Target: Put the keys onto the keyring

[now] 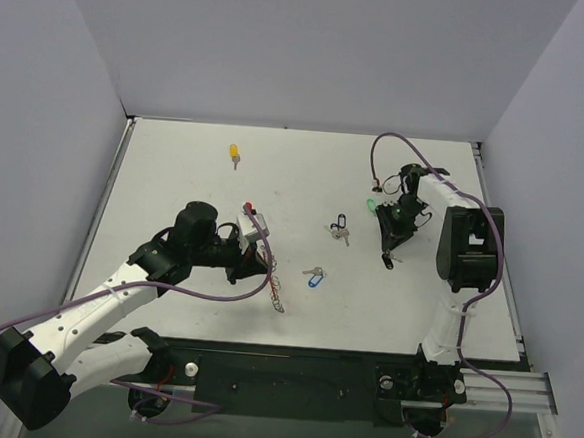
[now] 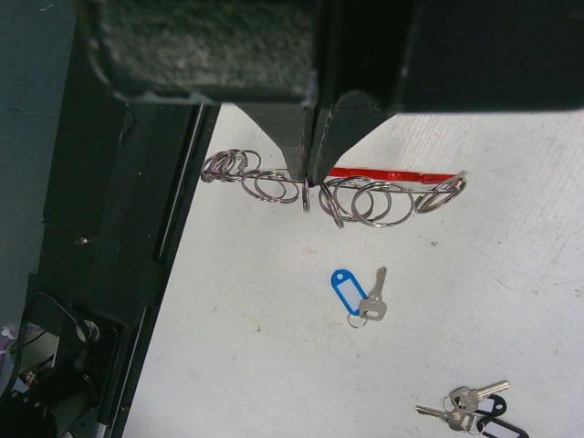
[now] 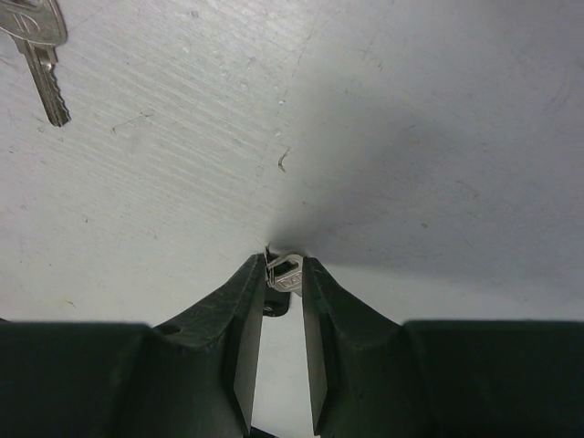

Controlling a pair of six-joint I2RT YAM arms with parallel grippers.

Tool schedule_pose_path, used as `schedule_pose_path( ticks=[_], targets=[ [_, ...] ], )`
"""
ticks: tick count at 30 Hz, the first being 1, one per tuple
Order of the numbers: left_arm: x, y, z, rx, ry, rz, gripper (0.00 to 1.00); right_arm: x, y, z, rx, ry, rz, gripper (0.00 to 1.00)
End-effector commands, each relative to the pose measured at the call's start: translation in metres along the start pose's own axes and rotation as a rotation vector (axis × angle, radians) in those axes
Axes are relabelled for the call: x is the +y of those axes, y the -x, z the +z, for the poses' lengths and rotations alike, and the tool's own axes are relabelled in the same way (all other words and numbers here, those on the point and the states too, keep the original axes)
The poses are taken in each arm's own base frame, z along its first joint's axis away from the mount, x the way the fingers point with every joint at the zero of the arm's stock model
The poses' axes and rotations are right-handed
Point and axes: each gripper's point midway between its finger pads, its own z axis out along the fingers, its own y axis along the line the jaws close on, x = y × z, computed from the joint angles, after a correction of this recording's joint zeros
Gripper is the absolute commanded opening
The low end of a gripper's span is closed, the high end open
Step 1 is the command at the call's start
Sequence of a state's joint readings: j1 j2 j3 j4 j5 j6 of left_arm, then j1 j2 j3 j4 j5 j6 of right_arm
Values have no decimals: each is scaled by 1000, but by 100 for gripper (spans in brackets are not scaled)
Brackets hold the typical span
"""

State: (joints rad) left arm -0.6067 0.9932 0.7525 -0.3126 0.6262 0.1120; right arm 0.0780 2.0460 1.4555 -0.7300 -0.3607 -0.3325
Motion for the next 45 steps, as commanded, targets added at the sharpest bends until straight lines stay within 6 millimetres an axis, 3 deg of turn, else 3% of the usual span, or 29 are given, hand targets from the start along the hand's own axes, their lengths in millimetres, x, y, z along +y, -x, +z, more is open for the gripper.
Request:
schedule_pose_path(
  ticks=[1, 45],
  targets=[
    [-2, 17, -2, -49, -19, 32, 0, 9, 1, -27, -41, 8, 6, 20],
    [-4, 18, -3, -52, -26, 35, 0, 20, -10, -20, -23, 52, -71, 15]
  ],
)
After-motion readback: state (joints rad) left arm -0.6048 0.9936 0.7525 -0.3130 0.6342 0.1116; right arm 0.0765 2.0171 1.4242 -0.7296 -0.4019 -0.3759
